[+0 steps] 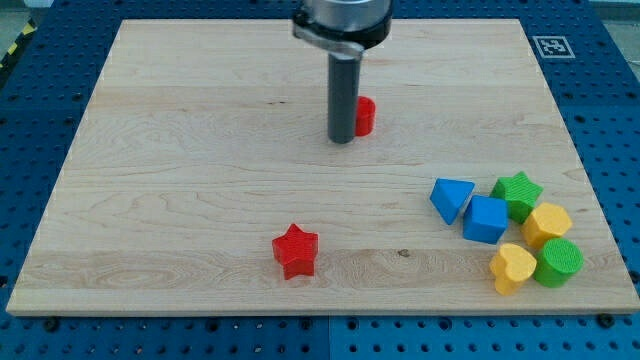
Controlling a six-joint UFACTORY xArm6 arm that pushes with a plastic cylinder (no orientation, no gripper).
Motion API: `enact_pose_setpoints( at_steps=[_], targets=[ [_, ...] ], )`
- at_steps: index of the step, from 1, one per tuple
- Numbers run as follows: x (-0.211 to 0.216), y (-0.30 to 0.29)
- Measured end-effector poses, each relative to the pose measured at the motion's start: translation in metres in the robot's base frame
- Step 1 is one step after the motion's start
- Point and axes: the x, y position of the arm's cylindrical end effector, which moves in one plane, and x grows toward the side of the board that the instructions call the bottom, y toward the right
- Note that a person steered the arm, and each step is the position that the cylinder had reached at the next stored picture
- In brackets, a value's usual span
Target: Push the red circle to the center
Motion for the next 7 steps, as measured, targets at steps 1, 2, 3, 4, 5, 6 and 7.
enact_pose_setpoints(
  at_steps=[1, 2, 3, 4, 5, 6, 7],
  targets=[
    [0.001, 0.029],
    [0.008, 0.050],
    [-0.021, 0.076],
    [-0.039, 0.054],
    [-0.025, 0.021],
    [-0.017, 0.007],
    [-0.043, 0.007]
  ],
)
